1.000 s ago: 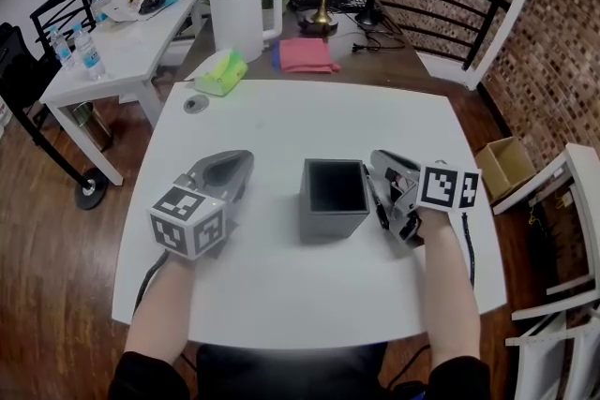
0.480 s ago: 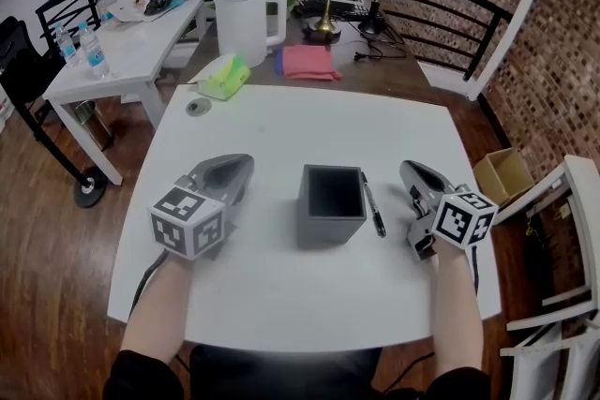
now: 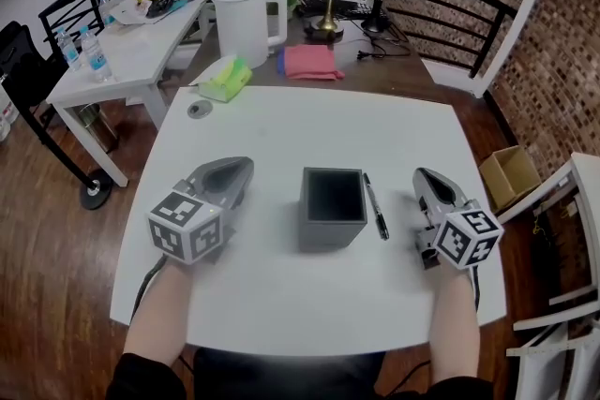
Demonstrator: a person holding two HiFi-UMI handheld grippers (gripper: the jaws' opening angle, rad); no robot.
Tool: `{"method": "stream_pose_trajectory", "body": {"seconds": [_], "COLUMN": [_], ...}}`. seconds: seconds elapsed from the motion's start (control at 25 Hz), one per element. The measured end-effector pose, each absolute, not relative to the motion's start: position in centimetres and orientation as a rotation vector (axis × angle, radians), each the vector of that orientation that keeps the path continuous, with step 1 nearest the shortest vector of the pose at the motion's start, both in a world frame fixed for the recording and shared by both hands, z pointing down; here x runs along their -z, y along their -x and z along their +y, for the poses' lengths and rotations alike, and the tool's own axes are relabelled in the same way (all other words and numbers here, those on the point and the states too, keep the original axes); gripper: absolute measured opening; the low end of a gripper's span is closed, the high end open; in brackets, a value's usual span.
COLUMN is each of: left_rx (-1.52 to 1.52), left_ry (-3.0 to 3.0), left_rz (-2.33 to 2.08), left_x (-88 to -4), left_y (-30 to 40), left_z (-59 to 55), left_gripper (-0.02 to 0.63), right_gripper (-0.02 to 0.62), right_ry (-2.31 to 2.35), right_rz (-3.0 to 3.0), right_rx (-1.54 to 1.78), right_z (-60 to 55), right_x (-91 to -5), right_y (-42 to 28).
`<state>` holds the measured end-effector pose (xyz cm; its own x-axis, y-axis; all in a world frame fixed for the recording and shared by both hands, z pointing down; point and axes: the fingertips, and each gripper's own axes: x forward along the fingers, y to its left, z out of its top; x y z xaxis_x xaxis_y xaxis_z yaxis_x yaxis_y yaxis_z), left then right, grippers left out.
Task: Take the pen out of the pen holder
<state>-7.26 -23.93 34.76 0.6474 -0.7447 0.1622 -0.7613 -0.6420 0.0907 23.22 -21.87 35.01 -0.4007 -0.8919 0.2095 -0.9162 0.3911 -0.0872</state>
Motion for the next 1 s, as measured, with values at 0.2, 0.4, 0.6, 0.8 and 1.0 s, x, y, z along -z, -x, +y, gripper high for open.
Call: {"method": "stream_pose_trajectory", "body": {"seconds": [0.2, 0.4, 0.6, 0.8, 1.0], "left_rx": [-0.165, -0.164, -0.164, -0.166, -0.166], "left_ry": [-2.713, -2.708, -2.706, -2.707, -2.710], "left_rz": [-1.250, -1.259, -1.262, -1.260, -1.254], "left_x": [-34.78, -34.71, -34.75, -34.73, -34.81], "left_y": [7.28, 7.34, 7.37, 7.33, 7.26], "left_z": [-23.99, -23.96, -23.84, -23.84, -23.81], "left_gripper": [0.005, 0.005, 0.005, 0.005, 0.005], "right_gripper": [0.012, 0.012, 0.012, 0.012, 0.012], "right_ry": [-1.663, -1.667, -1.662, -1.663, -1.661], "right_rz": [-2.512, -2.516, -2.520, -2.522, -2.516], "right_rx": [-0.284, -0.279, -0.278, -0.277, -0.275], "right_z": [-21.88, -21.81, -21.65, -21.55, -21.42], "right_x": [-35.04, -34.92, -34.91, -34.92, -34.99], "right_y": [-23.47, -23.49, -23.44, -23.48, -23.54]}}
